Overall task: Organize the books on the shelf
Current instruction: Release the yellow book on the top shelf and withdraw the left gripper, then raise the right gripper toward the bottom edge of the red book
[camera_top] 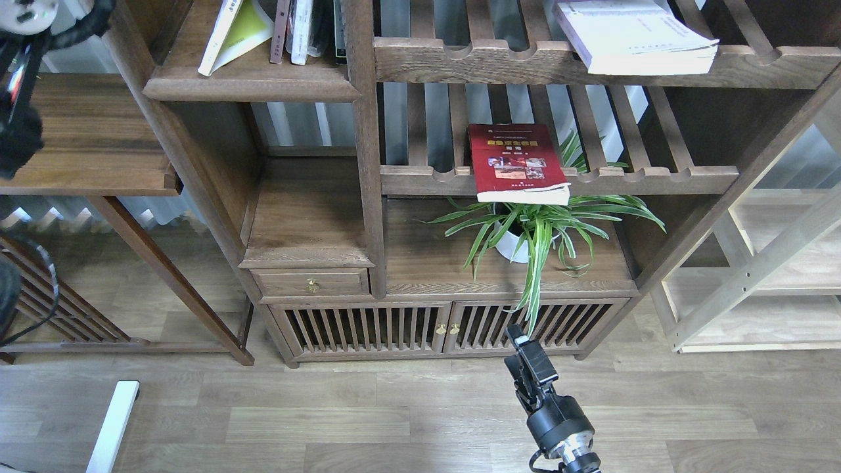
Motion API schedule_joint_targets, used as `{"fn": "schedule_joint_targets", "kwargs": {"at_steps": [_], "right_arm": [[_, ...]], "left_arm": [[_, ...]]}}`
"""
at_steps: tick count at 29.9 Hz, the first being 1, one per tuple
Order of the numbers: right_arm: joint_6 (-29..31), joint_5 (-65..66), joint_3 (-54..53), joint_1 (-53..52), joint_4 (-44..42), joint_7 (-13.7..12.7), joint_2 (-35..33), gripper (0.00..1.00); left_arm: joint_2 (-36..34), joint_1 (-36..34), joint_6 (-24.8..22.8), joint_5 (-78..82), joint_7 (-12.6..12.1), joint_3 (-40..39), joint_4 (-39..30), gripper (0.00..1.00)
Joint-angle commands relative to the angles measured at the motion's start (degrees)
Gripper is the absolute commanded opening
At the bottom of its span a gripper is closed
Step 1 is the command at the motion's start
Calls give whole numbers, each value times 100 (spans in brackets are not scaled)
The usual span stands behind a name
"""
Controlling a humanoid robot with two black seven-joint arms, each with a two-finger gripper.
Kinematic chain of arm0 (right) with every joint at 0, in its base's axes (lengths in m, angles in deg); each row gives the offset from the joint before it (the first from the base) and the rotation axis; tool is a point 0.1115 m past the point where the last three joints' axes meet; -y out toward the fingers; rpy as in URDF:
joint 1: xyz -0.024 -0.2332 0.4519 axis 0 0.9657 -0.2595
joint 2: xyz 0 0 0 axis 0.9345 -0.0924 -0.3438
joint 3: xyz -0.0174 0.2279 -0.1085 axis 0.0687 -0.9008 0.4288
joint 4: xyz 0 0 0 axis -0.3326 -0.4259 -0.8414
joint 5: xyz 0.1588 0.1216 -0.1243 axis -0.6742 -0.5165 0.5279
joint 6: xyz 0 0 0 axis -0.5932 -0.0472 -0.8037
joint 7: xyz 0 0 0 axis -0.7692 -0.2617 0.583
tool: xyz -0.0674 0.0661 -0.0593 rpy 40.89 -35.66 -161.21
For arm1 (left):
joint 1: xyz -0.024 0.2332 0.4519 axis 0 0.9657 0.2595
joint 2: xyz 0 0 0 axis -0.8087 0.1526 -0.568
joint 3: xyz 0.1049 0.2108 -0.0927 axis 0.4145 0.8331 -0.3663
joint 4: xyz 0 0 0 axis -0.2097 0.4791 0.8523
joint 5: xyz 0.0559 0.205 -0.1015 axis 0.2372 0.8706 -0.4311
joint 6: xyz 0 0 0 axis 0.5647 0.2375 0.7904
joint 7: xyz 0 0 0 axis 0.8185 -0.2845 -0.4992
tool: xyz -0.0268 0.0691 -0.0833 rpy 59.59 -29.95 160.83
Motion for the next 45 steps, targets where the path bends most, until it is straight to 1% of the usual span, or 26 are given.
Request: {"fn": "schedule_joint_targets", "kwargs": {"at_steps": [1, 4, 13, 15, 18, 20, 23, 27, 29, 33, 35, 37, 38, 39, 41, 42, 45], "right_arm": [[0, 7, 115, 0, 0, 0, 0, 99], [0, -2, 168, -9, 0, 0, 0, 99], [0, 7, 230, -18, 0, 0, 0, 99], [0, 7, 230, -18, 0, 0, 0, 99], [0, 7, 230, -18, 0, 0, 0, 99], [0, 15, 230, -9, 0, 0, 0, 99], [0, 15, 230, -18, 0, 0, 0, 99], [0, 42, 238, -53, 0, 0, 0, 99], [0, 42, 230, -53, 0, 0, 0, 99], [0, 24, 221, -97, 0, -9, 0, 99], [0, 24, 212, -123, 0, 0, 0, 99], [0, 15, 221, -150, 0, 0, 0, 99], [0, 7, 212, -185, -9, 0, 0, 99], [0, -2, 203, -211, -18, -9, 0, 99], [0, 7, 186, -246, -53, -18, 0, 99], [0, -2, 186, -255, -62, -35, 0, 99], [0, 7, 212, -246, -71, -35, 0, 98]], "left_arm": [[-99, 311, 157, 1, -7, -91, -443, 44], [-248, 540, 157, 1, -33, -161, -760, 45], [-397, 1155, 157, 1, -51, -486, -1516, 59], [-424, 1252, 149, 1, -51, -592, -1595, 67], [-424, 1296, 148, 1, -51, -732, -1735, 82], [-424, 1331, 148, 1, -51, -820, -1832, 86], [-424, 1401, 113, 1, -7, -970, -1868, 97], [-424, 1480, -1, 1, 89, -1198, -1903, 99], [-424, 1585, -237, 1, 177, -1312, -1929, 99], [-415, 1683, -1211, 1, 414, -1628, -1833, 99], [-415, 1709, -1607, 1, 546, -1752, -1728, 99], [-398, 1797, -1977, -8, 730, -1857, -1666, 99], [-398, 1858, -2144, -78, 879, -1901, -1666, 99], [-380, 1928, -2232, -200, 1020, -1928, -1666, 99], [-354, 2008, -2242, -569, 1319, -1963, -1657, 99], [-345, 2078, -2286, -893, 1512, -1963, -1657, 99], [-327, 2420, -2391, -1579, 1829, -1946, -1692, 99]]}}
